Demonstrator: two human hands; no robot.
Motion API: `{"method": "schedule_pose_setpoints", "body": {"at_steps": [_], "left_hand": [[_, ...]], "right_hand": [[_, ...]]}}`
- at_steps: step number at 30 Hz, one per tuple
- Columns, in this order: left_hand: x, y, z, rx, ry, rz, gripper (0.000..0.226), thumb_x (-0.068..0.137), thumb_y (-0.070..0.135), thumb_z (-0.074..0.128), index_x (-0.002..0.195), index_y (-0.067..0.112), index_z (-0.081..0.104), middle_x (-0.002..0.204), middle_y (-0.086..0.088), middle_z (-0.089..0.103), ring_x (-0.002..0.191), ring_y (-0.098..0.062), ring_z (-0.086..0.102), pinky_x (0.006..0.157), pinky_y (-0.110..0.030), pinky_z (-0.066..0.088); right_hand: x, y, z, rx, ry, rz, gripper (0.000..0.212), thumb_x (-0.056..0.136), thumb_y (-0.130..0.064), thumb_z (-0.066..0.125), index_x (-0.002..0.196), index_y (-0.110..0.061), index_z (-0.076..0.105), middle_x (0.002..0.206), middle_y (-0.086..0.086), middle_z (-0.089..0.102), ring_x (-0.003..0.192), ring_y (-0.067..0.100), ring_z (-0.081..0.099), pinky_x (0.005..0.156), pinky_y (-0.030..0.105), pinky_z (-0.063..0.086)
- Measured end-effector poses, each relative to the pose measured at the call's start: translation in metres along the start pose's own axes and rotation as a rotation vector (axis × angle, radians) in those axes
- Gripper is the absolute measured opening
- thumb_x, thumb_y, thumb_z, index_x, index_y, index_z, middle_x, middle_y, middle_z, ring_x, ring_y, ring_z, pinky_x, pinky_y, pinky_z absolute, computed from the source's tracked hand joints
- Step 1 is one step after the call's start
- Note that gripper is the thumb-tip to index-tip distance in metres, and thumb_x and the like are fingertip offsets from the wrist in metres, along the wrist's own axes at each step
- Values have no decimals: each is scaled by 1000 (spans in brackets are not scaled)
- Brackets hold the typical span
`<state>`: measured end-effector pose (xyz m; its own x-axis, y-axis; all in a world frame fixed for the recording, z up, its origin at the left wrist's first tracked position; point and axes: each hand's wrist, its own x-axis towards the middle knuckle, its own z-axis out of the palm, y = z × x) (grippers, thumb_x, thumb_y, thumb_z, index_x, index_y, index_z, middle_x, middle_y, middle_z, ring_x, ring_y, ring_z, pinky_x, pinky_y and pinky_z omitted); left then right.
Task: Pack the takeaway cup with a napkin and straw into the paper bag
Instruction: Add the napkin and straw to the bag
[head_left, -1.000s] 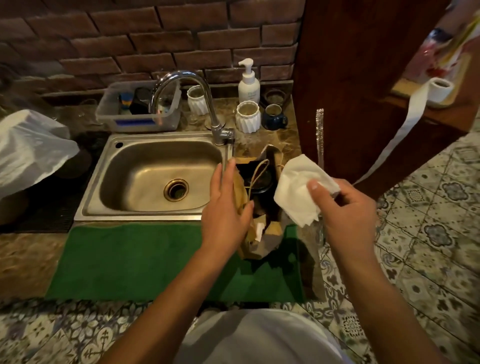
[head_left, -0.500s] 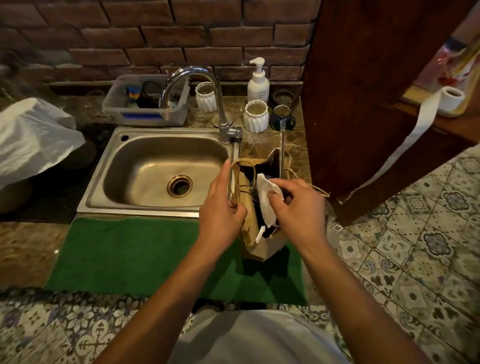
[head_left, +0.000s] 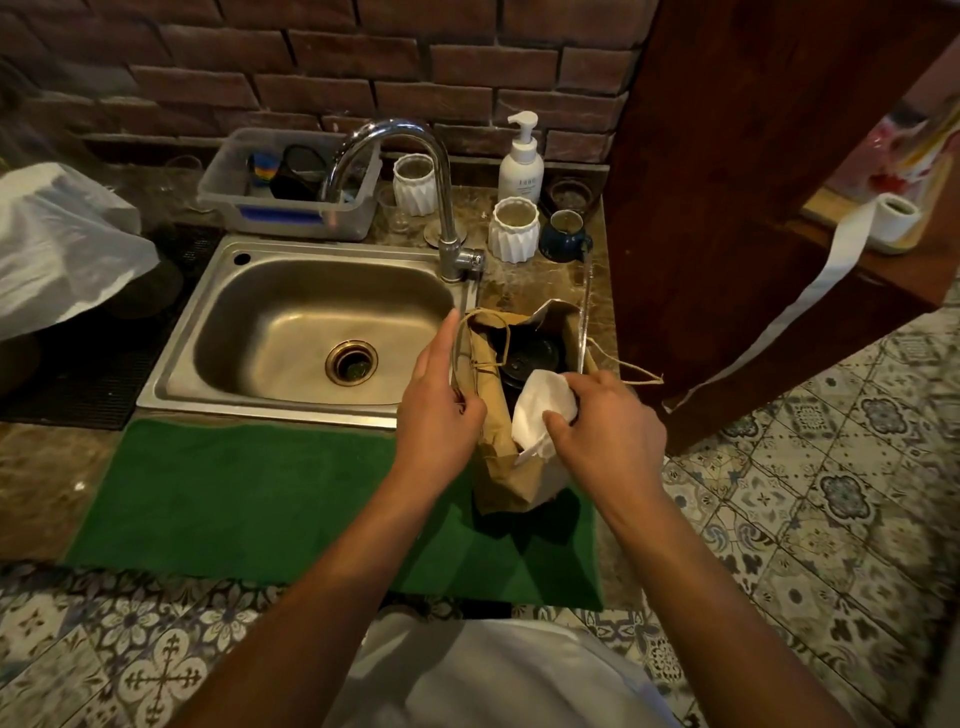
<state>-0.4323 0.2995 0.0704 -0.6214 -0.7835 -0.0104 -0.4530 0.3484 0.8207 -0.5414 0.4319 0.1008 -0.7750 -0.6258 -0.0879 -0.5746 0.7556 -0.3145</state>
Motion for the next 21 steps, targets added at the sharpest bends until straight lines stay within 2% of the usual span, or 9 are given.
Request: {"method": "schedule_pose_setpoints", "body": {"at_steps": [3,7,10,13,15,19,21], "left_hand": [[2,-2,-2,-15,-3,9,96,87,2,63,158,47,17,158,6,39,56,-9,58,60,-36,60],[2,-4,-3,-30,-3,10,96,88,2,64,157,48,17,157,6,41,56,-6,56,57,-29,56],[1,-4,-5,-57,-3,-5,94,89,2,64,157,48,18,158,5,40,63,-6,60,65,-36,62],[0,-3,-7,-62,-4,-5,92,90,1,63,158,46,20,157,5,41,69,-3,61,69,-35,62],[-1,-2,-8,-59,-12,-3,91,90,1,63,158,45,22,157,5,42,72,-9,65,69,-35,62],[-4,0,-7,-67,-18,25,85,91,3,59,157,44,25,154,3,45,103,-26,69,84,-48,61],[-4,0,-5,-65,-18,36,83,92,5,58,157,43,25,153,3,46,95,-18,69,82,-47,61]], "right_hand": [[1,4,2,-10,0,25,56,94,-49,63,146,-30,53,135,-1,60,112,24,65,79,37,54],[0,6,5,14,53,32,51,98,-53,53,142,-27,58,127,3,63,108,27,66,81,41,54],[-2,3,5,81,122,27,50,104,-52,42,139,-23,61,124,5,65,103,25,66,81,40,54],[-1,4,5,40,124,15,48,102,-47,50,144,-23,57,130,5,61,107,26,66,81,40,54],[-1,5,6,-10,97,14,52,98,-41,59,147,-24,53,134,5,56,109,28,66,80,41,55],[0,5,5,-102,49,26,65,92,-40,71,150,-24,47,138,6,51,112,30,65,78,40,55],[2,7,3,-120,40,27,71,90,-42,74,152,-24,44,137,7,50,112,30,64,79,41,55]]}}
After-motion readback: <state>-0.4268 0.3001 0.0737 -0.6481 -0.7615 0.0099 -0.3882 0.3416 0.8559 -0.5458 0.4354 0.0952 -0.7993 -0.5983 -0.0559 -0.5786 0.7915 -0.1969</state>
